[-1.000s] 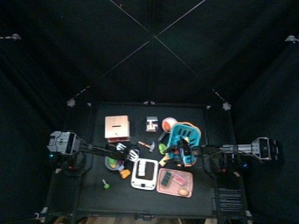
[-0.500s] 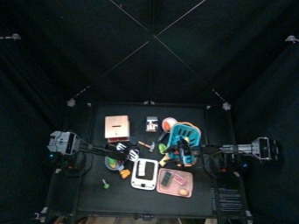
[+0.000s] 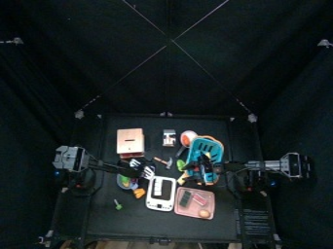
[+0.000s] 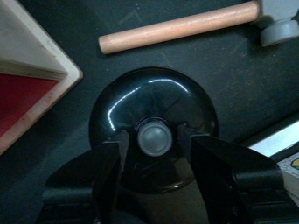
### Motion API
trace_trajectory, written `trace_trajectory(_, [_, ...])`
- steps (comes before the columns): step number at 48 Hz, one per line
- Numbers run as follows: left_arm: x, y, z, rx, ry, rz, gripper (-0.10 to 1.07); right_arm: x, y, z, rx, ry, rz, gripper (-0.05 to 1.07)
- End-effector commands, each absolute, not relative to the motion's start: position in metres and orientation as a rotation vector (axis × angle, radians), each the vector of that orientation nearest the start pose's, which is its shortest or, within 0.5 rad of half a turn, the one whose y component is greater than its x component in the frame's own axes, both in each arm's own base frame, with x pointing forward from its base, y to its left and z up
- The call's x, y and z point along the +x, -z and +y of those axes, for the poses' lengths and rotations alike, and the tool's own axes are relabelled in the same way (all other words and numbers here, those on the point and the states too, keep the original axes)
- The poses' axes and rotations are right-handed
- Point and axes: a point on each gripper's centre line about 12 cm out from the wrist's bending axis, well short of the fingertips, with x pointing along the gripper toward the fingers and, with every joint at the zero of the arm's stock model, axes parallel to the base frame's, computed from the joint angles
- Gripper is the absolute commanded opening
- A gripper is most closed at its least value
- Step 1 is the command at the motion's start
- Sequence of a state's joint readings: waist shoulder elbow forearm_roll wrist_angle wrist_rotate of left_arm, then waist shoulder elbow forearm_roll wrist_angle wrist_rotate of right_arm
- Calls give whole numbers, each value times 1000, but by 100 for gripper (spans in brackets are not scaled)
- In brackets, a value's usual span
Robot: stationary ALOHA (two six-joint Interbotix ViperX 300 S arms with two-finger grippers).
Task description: Grab pot lid
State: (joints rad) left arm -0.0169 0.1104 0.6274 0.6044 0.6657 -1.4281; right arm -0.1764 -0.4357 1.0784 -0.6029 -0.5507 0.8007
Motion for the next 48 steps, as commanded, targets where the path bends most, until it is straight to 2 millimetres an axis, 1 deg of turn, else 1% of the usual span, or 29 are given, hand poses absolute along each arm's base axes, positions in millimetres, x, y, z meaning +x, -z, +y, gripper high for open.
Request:
trace_trajectory(1, [350, -121, 37, -559, -838, 1002, 86, 281, -230, -15, 310, -102, 167, 91])
trace_trajectory(7, [350, -121, 37, -560, -839, 1004, 83, 281, -230, -15, 312, -103, 166, 91])
trace_trajectory(10, [350, -121, 37, -561, -838, 1003, 79, 281, -230, -15, 310, -102, 167, 91])
trace_trajectory(21, [350, -121, 38, -563, -844, 1002, 55, 281, -230, -15, 312, -102, 167, 91])
trace_trajectory(26, [350, -123, 39, -568, -844, 998, 49, 281, -229, -15, 310, -102, 169, 91])
trace_trajectory(41, [356, -134, 38, -589, -841, 971, 49, 281, -229, -15, 312, -101, 169, 91])
trace_trajectory(48, [354, -133, 39, -584, -852, 979, 49, 281, -229, -15, 312, -101, 169, 91])
